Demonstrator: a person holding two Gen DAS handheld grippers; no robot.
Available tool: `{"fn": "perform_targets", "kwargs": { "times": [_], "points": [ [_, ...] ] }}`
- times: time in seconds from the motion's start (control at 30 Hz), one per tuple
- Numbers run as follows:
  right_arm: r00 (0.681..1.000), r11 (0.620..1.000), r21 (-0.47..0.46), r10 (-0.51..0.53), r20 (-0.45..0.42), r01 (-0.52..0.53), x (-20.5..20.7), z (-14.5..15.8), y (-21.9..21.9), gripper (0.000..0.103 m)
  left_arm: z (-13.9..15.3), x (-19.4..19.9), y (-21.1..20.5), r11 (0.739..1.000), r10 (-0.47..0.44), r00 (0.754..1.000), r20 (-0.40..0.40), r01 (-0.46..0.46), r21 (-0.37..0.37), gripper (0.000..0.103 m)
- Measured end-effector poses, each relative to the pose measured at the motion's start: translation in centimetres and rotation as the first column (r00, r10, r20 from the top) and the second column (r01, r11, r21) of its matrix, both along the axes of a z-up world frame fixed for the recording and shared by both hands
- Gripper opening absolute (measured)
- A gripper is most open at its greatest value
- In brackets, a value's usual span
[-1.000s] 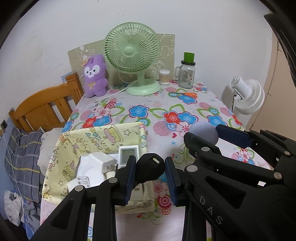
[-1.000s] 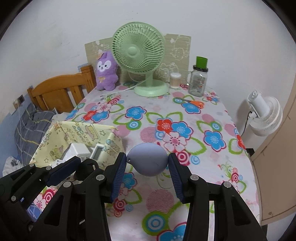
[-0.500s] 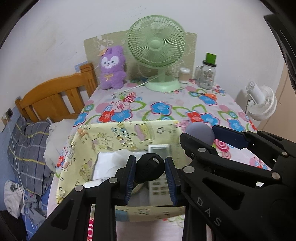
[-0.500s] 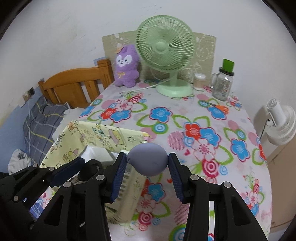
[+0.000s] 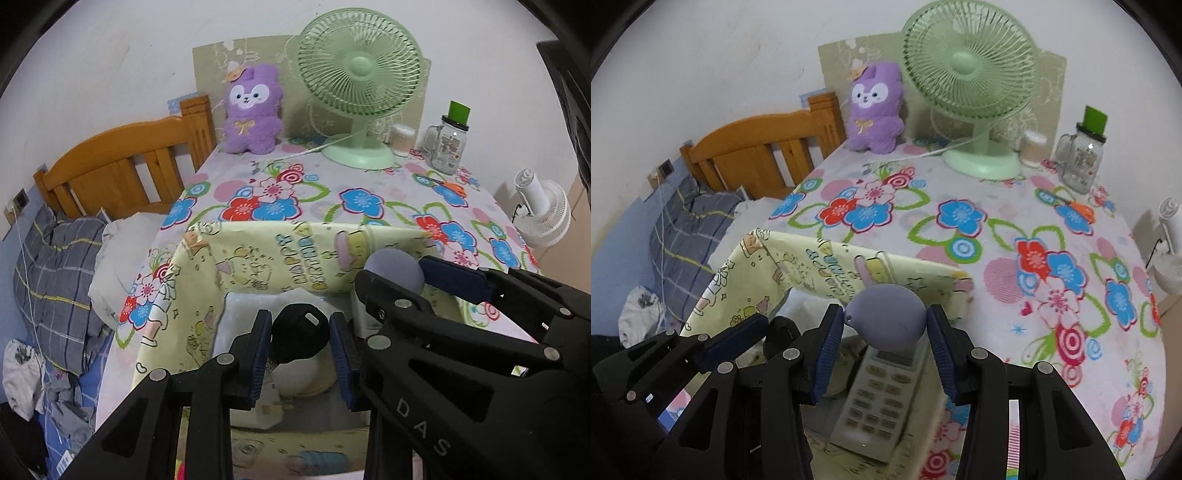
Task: Organize rigid objects
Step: 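Lower and release the key and egg-shaped object into the box with both tools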
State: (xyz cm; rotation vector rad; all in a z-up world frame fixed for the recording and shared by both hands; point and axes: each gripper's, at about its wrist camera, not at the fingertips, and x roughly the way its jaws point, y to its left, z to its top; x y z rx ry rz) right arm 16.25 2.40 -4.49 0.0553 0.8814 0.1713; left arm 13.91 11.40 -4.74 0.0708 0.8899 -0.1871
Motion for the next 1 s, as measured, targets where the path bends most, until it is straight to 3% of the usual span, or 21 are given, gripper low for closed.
{"fn": "perform_targets", "kwargs": {
  "times": [0.27, 0.4, 0.47, 0.63, 0.83, 1.0],
  "points": [
    [0.999, 1.0, -0.02, 0.016, -0.046, -0.017, 1.3, -1.7, 1.6, 0.05, -1.6, 0.9, 1.5, 1.0, 0.003, 1.0, -0.022, -0.004, -0.017, 0.037],
    [0.998, 0.999, -0.042, 0.032, -0.049, -0.034, 1.6, -1.9, 2.2, 0.051, -1.9, 0.9, 1.8, 1.0, 0.001, 1.0, -0.031, -0.001, -0.019, 0.053],
    [0.998, 0.998, -0.049, 0.034, -0.055, -0.037, 1.6, -2.0, 2.3, 0.052, -1.9, 0.9, 1.7, 1.0, -0.008, 1.0, -0.03, 0.007, -0.021, 0.054],
    [0.999, 0.998, -0.044, 0.035, -0.04, -0.036, 1.1, -1.5, 1.9, 0.062, -1.3, 0.3, 1.2, 1.0, -0.018, 1.0, -0.016, 0.018, -0.026, 0.073],
    [1.0, 0.999, -0.033, 0.011, -0.016, -0.011, -0.2, -0.2, 1.1, 0.078, 0.1, -0.9, 0.5, 0.999, -0.024, 1.0, 0.018, 0.024, -0.027, 0.079],
    [1.0, 1.0, -0.019, 0.006, 0.009, -0.006, -1.5, 0.8, 0.5, 0.08, 1.0, -1.7, 0.0, 1.0, -0.022, 0.999, 0.037, 0.023, -0.021, 0.082]
  ]
}}
